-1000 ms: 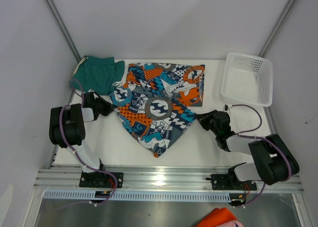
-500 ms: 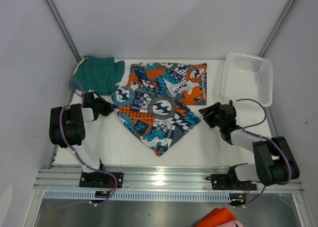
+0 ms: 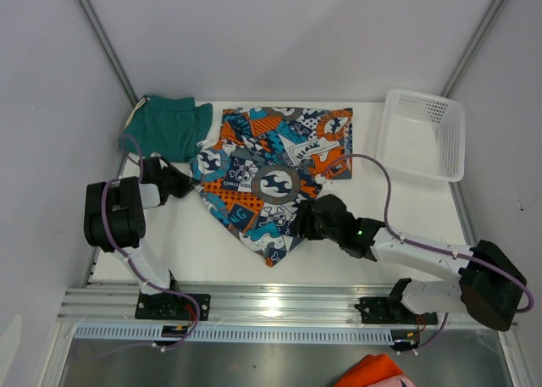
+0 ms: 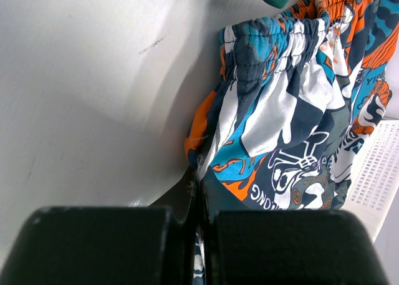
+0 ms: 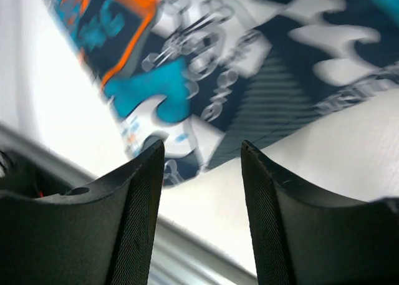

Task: Fold and stack the shorts

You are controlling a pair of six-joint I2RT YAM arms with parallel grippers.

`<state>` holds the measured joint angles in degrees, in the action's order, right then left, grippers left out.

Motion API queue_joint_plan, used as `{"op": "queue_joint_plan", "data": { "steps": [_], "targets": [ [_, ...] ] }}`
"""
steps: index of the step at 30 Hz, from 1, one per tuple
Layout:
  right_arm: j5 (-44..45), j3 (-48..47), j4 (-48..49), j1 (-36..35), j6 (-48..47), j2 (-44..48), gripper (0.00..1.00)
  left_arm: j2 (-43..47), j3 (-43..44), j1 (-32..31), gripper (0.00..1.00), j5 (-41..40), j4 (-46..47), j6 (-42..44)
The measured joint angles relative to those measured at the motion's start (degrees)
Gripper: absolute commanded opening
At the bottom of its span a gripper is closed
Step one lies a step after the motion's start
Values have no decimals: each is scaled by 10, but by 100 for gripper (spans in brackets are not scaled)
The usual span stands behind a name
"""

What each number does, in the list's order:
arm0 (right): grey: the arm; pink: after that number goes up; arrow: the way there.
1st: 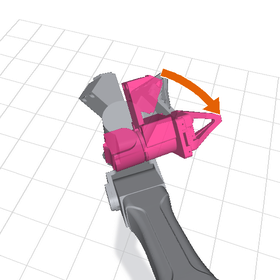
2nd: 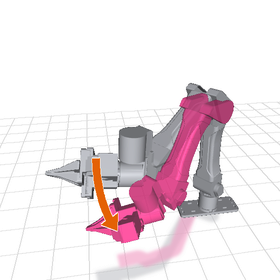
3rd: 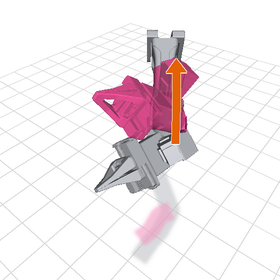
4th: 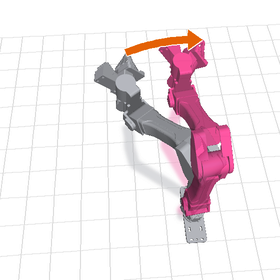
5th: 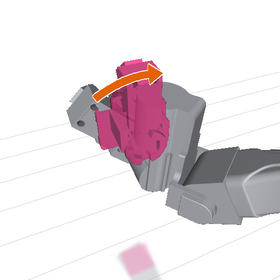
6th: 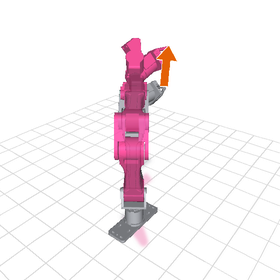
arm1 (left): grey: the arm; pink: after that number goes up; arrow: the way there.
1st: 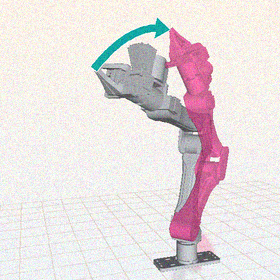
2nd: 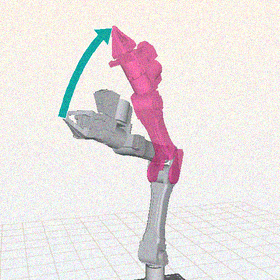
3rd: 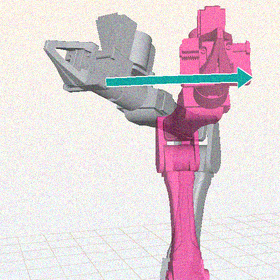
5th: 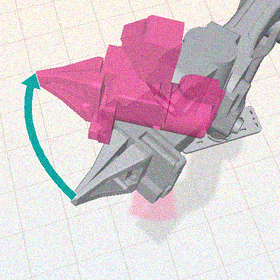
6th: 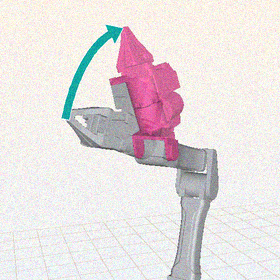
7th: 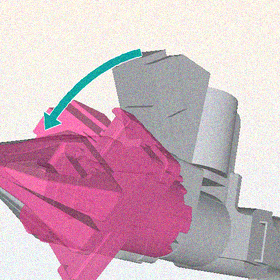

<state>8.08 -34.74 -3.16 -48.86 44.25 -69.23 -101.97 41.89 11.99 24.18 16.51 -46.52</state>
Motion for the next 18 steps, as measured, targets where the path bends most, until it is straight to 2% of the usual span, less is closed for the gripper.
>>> {"op": "queue_joint_plan", "data": {
  "steps": [4, 8, 13, 18],
  "targets": [
    [88, -82, -70, -128, -55, -43, 54, 0, 0, 0, 0, 0, 0, 0],
    [179, -176, -142, -237, -92, -134, 54, 0, 0, 0, 0, 0, 0, 0],
    [251, -267, -217, -308, -120, -250, 56, 0, 0, 0, 0, 0, 0, 0],
    [288, -327, -270, -337, -136, -332, 58, 0, 0, 0, 0, 0, 0, 0]
  ]
}}
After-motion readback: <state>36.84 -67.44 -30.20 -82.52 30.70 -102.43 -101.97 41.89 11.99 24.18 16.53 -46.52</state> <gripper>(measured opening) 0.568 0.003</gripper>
